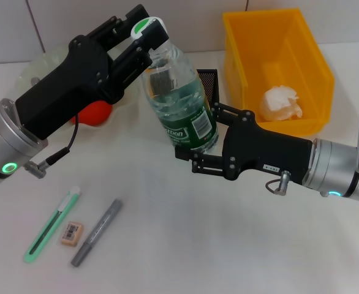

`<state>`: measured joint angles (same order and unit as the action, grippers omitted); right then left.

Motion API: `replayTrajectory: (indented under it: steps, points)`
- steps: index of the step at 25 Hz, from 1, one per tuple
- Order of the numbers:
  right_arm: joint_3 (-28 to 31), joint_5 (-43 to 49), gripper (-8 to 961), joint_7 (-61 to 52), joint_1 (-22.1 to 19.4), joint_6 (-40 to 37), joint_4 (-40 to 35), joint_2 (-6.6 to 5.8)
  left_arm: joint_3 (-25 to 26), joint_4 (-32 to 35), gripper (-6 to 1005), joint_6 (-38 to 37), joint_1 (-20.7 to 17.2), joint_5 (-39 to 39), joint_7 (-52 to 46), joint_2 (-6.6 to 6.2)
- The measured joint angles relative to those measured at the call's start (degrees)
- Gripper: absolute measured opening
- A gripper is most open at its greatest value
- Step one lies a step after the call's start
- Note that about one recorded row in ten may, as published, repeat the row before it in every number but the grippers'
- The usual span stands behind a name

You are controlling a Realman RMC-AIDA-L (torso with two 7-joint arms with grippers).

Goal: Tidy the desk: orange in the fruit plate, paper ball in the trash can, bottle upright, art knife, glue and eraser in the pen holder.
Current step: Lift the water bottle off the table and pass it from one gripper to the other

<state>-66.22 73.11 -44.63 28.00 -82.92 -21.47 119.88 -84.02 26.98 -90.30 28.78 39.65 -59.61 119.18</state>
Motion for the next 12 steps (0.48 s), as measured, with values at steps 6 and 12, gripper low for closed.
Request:
replayTrajectory:
  steps: [6, 12]
  points:
    - [0.0, 0.0, 765, 0.2, -0.1, -0.1, 0.0, 0.00, 0.0, 0.0, 431, 0.0, 0.0, 0.1, 0.0, 0.00]
    - [0.0, 0.0, 764, 0.2, 0.0, -0.1, -0.3, 0.00, 0.0, 0.0, 430, -0.1, 0.0, 0.0, 0.0, 0.00]
